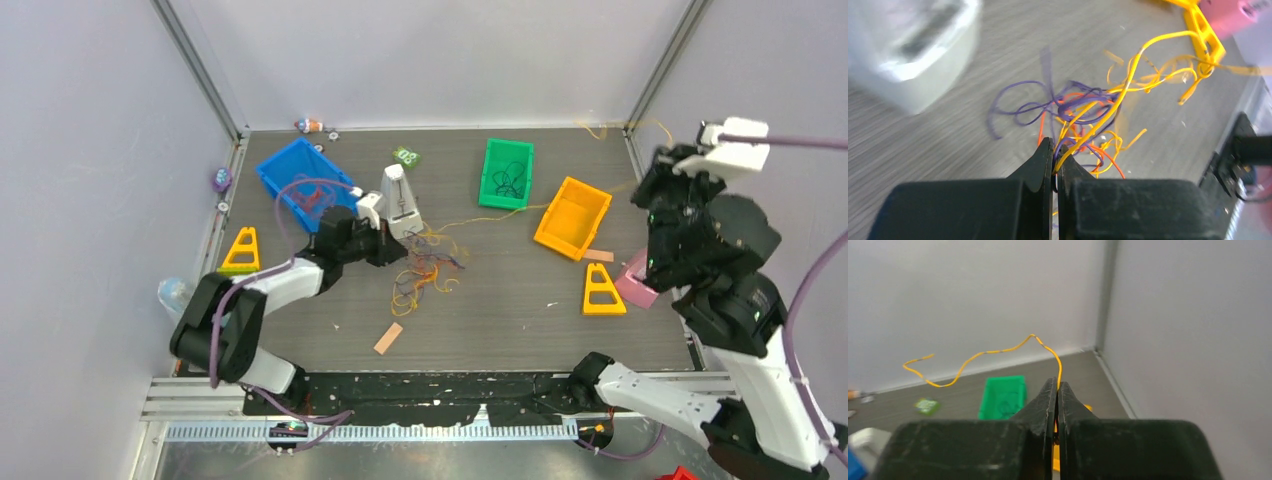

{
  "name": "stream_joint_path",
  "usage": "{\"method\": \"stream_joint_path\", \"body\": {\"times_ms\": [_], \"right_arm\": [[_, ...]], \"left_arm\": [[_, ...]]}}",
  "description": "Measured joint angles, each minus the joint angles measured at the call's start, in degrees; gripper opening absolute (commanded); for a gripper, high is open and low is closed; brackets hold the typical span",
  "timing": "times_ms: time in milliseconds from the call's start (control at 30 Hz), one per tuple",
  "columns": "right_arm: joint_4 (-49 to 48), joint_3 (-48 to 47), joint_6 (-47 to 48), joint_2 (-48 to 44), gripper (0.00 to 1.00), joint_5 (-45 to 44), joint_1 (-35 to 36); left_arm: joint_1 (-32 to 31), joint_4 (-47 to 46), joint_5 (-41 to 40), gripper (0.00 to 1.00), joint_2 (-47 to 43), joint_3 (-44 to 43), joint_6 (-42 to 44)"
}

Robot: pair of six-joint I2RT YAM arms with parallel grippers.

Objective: Untangle the cables

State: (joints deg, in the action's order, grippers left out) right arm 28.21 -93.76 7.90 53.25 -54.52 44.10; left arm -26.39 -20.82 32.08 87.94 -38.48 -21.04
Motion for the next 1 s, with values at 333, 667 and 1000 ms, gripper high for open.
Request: {"method": "stream_joint_path", "body": {"times_ms": [333,667,1000], "right_arm": [[9.92,21.11,-9.77,-13.38,0.15,-13.33,-5.66],[21.46,44.83,-26.12,-8.09,0.99,8.79,-5.66],[-2.12,51.67,-18.58,-5.53,0.95,47.52,-5.70]], "left_arm": [[2.43,3.61,-16.83,0.00,-18.88,7.17,1.20],[-4.17,2.23,-14.62,0.00,-18.32,7.52,5.97],[-12.46,3.96,-16.13,0.00,-18.36,5.70,14.14]]}}
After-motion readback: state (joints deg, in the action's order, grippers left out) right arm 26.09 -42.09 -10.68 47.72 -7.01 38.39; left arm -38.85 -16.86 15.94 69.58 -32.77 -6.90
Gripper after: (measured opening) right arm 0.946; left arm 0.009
